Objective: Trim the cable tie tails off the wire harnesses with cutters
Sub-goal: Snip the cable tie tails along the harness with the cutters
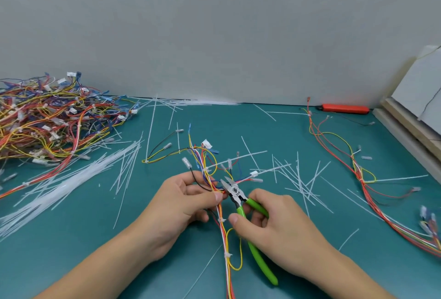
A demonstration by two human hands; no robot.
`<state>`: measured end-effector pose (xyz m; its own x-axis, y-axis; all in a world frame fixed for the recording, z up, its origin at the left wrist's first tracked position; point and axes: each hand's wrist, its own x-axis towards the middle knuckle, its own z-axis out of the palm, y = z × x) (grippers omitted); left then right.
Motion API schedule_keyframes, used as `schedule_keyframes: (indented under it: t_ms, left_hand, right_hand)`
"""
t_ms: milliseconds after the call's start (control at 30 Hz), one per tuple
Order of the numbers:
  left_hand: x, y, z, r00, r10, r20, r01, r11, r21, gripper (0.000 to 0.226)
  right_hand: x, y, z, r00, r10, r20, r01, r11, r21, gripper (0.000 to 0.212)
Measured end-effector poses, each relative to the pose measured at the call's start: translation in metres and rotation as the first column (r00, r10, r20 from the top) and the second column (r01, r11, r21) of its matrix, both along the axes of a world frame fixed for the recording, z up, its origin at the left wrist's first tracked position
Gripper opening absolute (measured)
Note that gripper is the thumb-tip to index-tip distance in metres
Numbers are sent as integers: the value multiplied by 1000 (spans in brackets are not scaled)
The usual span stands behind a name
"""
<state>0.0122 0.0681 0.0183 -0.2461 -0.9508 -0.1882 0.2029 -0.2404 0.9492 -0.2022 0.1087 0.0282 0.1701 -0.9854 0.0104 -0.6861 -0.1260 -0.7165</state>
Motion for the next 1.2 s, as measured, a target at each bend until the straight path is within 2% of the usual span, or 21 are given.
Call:
schedule_keyframes:
  t_ms: [167, 333, 467, 633, 833, 933, 1200]
  left_hand:
    - [-1, -1, -3, 999, 41, -2, -41, 999, 12, 41]
    - [0, 0, 0, 999, 38, -4, -38, 999, 7, 30]
    - [2, 2, 2, 1000, 27, 8, -27, 1000, -2, 33]
    - [-1, 2, 3, 1000, 19, 23, -19, 1000, -15, 25]
    - [-1, 4, 6, 999, -13, 31, 14, 1000, -23, 39]
    - [-2, 4, 7, 999, -6, 40, 6, 1000, -13, 41]
    - [-4, 4, 8, 999, 13, 33, -13, 1000, -5, 23]
  right_hand:
    - [-1, -1, 1, 999, 12, -42, -11, 1000, 25, 43]
    - [0, -4, 1, 996, 50, -80, -51, 999, -12, 34]
    - [0, -4, -1, 992, 65, -111, -69, 997, -30, 39]
    - [-2, -4, -1, 997, 56, -61, -59, 998, -39, 34]
    - [1, 1, 1, 999, 27, -42, -29, 999, -44, 33]
    - [0, 0, 1, 999, 12, -39, -14, 999, -49, 41]
    - [0, 3, 1, 999, -10, -37, 9, 1000, -23, 44]
